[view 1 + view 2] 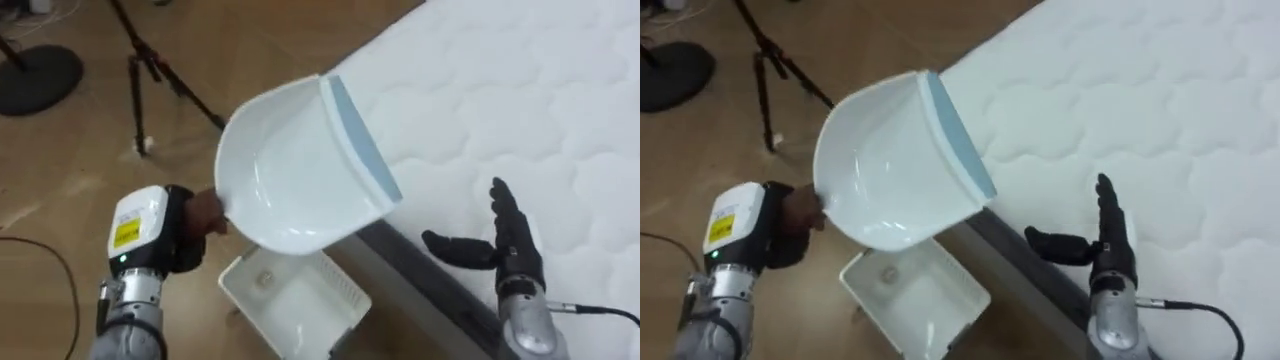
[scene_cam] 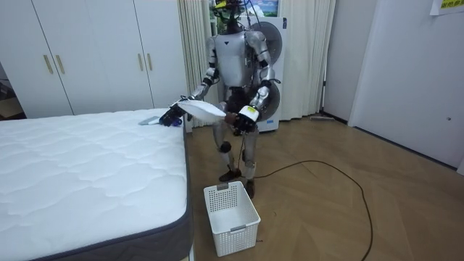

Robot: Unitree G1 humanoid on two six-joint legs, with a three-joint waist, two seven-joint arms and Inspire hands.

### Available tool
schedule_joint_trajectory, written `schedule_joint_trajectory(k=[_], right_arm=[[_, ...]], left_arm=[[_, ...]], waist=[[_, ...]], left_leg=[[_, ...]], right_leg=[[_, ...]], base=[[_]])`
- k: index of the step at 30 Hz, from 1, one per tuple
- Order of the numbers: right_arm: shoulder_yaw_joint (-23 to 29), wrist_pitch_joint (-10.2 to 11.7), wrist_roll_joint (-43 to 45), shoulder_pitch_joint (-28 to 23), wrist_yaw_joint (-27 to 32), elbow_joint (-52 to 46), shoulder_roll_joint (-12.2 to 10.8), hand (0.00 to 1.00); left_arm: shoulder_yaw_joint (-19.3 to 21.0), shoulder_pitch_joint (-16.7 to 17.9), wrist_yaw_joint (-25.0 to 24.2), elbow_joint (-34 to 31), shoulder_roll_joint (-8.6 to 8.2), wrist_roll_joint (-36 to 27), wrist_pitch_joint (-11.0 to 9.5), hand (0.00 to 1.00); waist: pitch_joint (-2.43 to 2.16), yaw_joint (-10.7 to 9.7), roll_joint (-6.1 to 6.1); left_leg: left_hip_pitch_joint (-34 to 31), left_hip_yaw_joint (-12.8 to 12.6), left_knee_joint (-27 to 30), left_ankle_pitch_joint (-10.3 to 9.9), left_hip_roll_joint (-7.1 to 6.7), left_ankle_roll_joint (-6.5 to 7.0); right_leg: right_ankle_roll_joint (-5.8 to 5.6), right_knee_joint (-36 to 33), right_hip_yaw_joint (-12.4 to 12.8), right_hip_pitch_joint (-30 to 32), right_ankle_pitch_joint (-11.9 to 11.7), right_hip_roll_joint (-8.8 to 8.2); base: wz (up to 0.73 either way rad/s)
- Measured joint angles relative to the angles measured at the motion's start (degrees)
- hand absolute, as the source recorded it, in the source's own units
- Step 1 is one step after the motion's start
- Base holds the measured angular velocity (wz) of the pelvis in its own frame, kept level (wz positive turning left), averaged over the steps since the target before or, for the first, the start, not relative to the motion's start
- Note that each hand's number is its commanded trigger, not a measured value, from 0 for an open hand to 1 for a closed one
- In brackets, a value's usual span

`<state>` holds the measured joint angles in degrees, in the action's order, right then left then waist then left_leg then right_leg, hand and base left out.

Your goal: Clean bed

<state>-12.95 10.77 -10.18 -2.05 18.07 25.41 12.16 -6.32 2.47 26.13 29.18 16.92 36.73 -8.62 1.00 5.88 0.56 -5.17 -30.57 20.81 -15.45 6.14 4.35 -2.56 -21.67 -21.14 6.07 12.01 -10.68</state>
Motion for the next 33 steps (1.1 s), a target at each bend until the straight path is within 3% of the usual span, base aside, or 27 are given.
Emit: schedule_joint_trajectory(k=[1, 2, 3, 5, 7, 8, 10, 11, 13, 14, 16, 17, 18, 21, 23, 29, 30, 31, 32, 33], right_arm=[[-0.1, 0.1, 0.2, 0.0, -0.2, -0.1, 0.0, 0.0], [-0.3, 0.2, 0.2, -0.1, -0.4, -0.2, 0.1, 0.0], [-0.2, 0.2, -0.1, -0.2, -0.7, -0.2, 0.7, 0.0], [0.8, 0.3, -0.3, -1.0, -1.6, -0.7, 1.4, 0.0], [0.9, 0.4, 0.4, -2.0, -2.7, -1.9, 1.4, 0.0], [0.9, 0.5, 1.3, -2.2, -2.9, -2.4, 1.4, 0.0], [1.1, 0.5, 2.3, -2.3, -2.9, -4.3, 1.6, 0.0], [1.3, 0.6, 2.4, -2.3, -3.4, -5.4, 1.7, 0.0], [2.2, 0.7, 3.0, -2.5, -5.3, -5.9, 1.8, 0.0], [3.3, 0.7, 3.4, -2.5, -6.4, -6.3, 1.8, 0.0], [4.1, 0.7, 4.0, -2.5, -7.1, -6.7, 1.8, 0.0], [4.2, 0.7, 3.8, -2.5, -7.6, -6.7, 1.8, 0.0], [4.1, 0.7, 3.7, -2.4, -8.8, -6.8, 1.8, 0.0], [3.7, 0.7, 3.8, -2.5, -10.7, -7.4, 1.6, 0.0], [3.4, 0.7, 3.9, -2.5, -11.4, -8.4, 1.6, 0.0], [2.5, 0.8, 4.9, -5.4, -13.3, -7.8, 1.3, 0.0], [2.5, 0.7, 4.9, -6.1, -13.2, -7.3, 1.3, 0.0], [2.5, 0.6, 4.7, -6.4, -13.2, -7.1, 1.2, 0.0], [2.8, 0.3, 4.6, -6.5, -13.2, -6.3, 1.0, 0.0], [3.1, 0.2, 4.6, -6.5, -13.1, -5.2, 0.7, 0.0]], left_arm=[[0.0, 0.0, -0.8, 0.0, -0.01, -0.2, 0.0, 1.0], [-0.1, -0.2, -2.0, 0.0, -0.18, -0.8, -0.5, 1.0], [-0.7, -0.9, -2.4, 0.0, -0.89, -1.6, -1.3, 1.0], [-1.0, -1.1, -2.6, -0.1, -1.24, -1.7, -1.7, 1.0], [-1.8, -0.8, -2.7, 0.0, -1.18, -1.8, -1.2, 1.0], [-2.4, -0.4, -2.7, 0.0, -1.15, -2.4, -1.0, 1.0], [-2.9, -0.2, -2.7, -0.1, -1.2, -4.0, -1.0, 1.0], [-3.0, -0.2, -2.8, -0.1, -1.18, -5.5, -1.0, 1.0], [-2.8, 1.3, -2.9, -0.4, -1.26, -5.8, -0.9, 1.0], [-2.8, 2.8, -3.2, -0.9, -1.26, -5.8, -0.9, 1.0], [-2.7, 4.4, -3.6, -0.9, -1.57, -5.8, -0.9, 1.0], [-2.7, 5.1, -4.0, -1.0, -1.71, -5.8, -0.9, 1.0], [-2.6, 5.9, -4.1, -1.3, -1.75, -5.8, -1.0, 1.0], [-2.5, 7.3, -4.2, -1.3, -2.01, -5.9, -1.2, 1.0], [-2.5, 7.3, -4.2, -1.3, -2.44, -6.2, -2.0, 1.0], [-2.8, 9.1, -4.3, -0.6, -2.92, -7.7, -3.6, 1.0], [-2.7, 9.5, -4.3, -0.3, -2.86, -8.3, -3.6, 0.84], [-2.6, 9.9, -4.3, -0.3, -2.79, -8.7, -3.6, 0.56], [-2.5, 10.3, -4.4, -0.2, -2.87, -9.5, -3.4, 0.0], [-2.5, 10.4, -4.4, 0.1, -3.13, -10.3, -3.3, 0.0]], waist=[[0.03, -0.4, -0.01], [0.1, -2.2, -0.06], [0.07, -3.3, 0.53], [-0.18, -4.7, 0.08], [-0.18, -5.5, -0.49], [-0.16, -5.6, -0.38], [-0.18, -5.8, 0.36], [-0.02, -6.6, 0.75], [-0.25, -6.8, 1.14], [-0.55, -6.5, 1.91], [-0.58, -5.7, 2.66], [-0.66, -4.6, 2.63], [-0.71, -3.5, 2.67], [-1.12, -3.1, 2.95], [-1.12, -3.8, 2.86], [-1.02, -4.0, 2.51], [-0.97, -4.0, 2.17], [-0.93, -4.0, 2.04], [-0.81, -4.2, 1.77], [-0.73, -4.2, 1.61]], left_leg=[[-1.7, 1.5, 2.7, -0.1, 0.52, -0.4], [-4.6, 3.9, 6.0, -0.6, 0.69, -2.34], [-7.0, 6.2, 2.1, 0.6, 0.68, -3.29], [-7.0, 4.9, 2.5, 1.7, 1.2, -2.41], [-6.0, 3.5, 3.0, 1.7, 1.82, -2.41], [-4.9, 2.7, 3.1, 1.7, 2.39, -2.42], [-4.2, 2.6, 2.9, 1.6, 3.12, -2.55], [-3.7, 2.4, 2.7, 1.7, 3.58, -2.85], [-1.7, 2.0, 1.6, 1.6, 3.97, -4.13], [-0.5, 3.2, 0.7, 1.2, 4.12, -5.32], [1.0, 5.4, -0.2, 1.1, 3.62, -6.21], [2.3, 8.2, -1.6, 1.2, 2.66, -6.78], [3.4, 13.4, -2.9, 1.2, 1.59, -7.17], [5.3, 21.4, -5.1, 1.3, 0.5, -7.8], [5.5, 23.5, -5.5, 1.3, 0.15, -7.9], [7.8, 22.3, -7.4, 1.3, 0.07, -7.96], [7.8, 21.9, -7.4, 1.3, 0.0, -7.95], [7.8, 21.9, -7.4, 1.3, -0.05, -7.95], [7.8, 21.9, -7.4, 1.3, -0.25, -7.93], [7.8, 21.9, -7.4, 1.3, -0.66, -7.9]], right_leg=[[-0.1, 2.1, 1.4, -0.7, -0.4, 0.78], [-0.25, 4.3, 5.2, -1.3, -0.5, 1.39], [-0.47, 4.1, 7.4, -0.3, -0.4, 2.06], [-1.35, 2.9, 8.4, 1.2, -0.4, 1.92], [-1.38, 3.2, 7.2, 1.1, -0.5, 2.0], [-1.11, 4.2, 6.4, 0.9, -1.2, 2.52], [-0.75, 5.2, 7.3, 0.2, -2.3, 3.61], [-0.64, 5.2, 7.8, 0.2, -2.4, 4.09], [-0.47, 4.8, 9.9, 0.6, -2.4, 4.94], [-0.16, 4.7, 11.6, 0.9, -2.6, 5.98], [0.4, 4.4, 14.3, 1.2, -2.8, 7.56], [0.81, 3.2, 17.3, 2.2, -2.7, 8.48], [1.06, 2.4, 20.3, 3.1, -2.8, 9.68], [1.72, 1.6, 24.8, 3.6, -3.0, 12.04], [1.89, 1.0, 26.6, 4.2, -3.1, 12.82], [2.14, 0.7, 28.9, 4.0, -3.3, 13.59], [2.12, 0.7, 29.2, 4.1, -3.3, 13.59], [2.12, 0.7, 29.5, 4.1, -3.3, 13.6], [1.94, 0.6, 30.0, 4.1, -3.2, 13.59], [1.76, 0.3, 30.5, 4.3, -3.1, 13.35]], base=[[-0.87], [-0.43], [-0.39], [-0.45], [-0.52], [-0.71], [-0.56], [-0.34], [-0.62], [-0.91], [-0.99], [-1.29], [-1.31], [-0.89], [-0.44], [-0.24], [-0.08], [-0.06], [-0.08], [-0.07]])
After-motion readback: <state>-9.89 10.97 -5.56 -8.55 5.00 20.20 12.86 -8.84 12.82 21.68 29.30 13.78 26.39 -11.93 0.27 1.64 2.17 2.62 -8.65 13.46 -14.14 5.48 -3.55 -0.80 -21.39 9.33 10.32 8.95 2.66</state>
